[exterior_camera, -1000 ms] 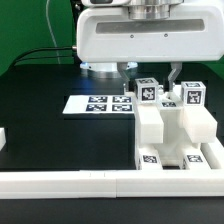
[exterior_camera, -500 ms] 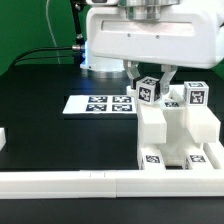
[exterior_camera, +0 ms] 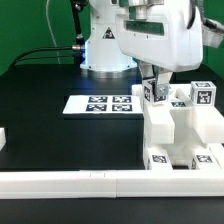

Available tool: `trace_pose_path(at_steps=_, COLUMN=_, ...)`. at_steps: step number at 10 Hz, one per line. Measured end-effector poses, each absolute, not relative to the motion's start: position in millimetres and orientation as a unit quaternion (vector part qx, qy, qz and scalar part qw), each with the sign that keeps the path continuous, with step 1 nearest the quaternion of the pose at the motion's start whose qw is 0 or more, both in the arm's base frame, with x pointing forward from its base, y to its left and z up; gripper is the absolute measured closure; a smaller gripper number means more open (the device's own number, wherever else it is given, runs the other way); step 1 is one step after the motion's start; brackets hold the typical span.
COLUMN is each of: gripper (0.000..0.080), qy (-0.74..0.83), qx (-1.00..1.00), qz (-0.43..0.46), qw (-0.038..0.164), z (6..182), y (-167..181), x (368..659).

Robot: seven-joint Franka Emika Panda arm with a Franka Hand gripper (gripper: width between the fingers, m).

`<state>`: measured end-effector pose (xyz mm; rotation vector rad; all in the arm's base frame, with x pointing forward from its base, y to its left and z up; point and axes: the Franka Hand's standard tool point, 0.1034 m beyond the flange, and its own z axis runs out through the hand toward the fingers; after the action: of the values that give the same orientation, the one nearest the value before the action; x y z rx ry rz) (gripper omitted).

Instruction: Assemble chair

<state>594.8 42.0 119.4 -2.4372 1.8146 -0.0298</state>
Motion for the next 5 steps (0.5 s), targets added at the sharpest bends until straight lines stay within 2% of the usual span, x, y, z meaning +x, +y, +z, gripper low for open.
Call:
trace_pose_path(at_steps=1, gripper=0.0444, qy=0.570, qx=-0.820, qz=-0.012, qw=0.049, z=119.1, y=41.9, x=594.7)
trace_pose_path(at_steps=2, gripper=0.0277, qy=0.530, qx=-0.846, qz=-0.013, qw=0.048, z=119.7, y=42.8, x=594.9)
trace_pose_path(at_steps=3, gripper=0.0277, qy=0.445, qx=-0.894, qz=-0.012, qw=0.045, z=120.3, y=43.5, x=594.5)
trace_pose_path(at_steps=4, gripper=0.0174, qy=0.367, qx=-0.929, qz=-0.010, qw=0.043, z=119.6, y=44.0, x=592.9)
trace_pose_path(at_steps=5, gripper=0.0174, qy=0.331, qx=-0.943, qz=-0.011, qw=0.043, z=119.0, y=45.2, x=592.3)
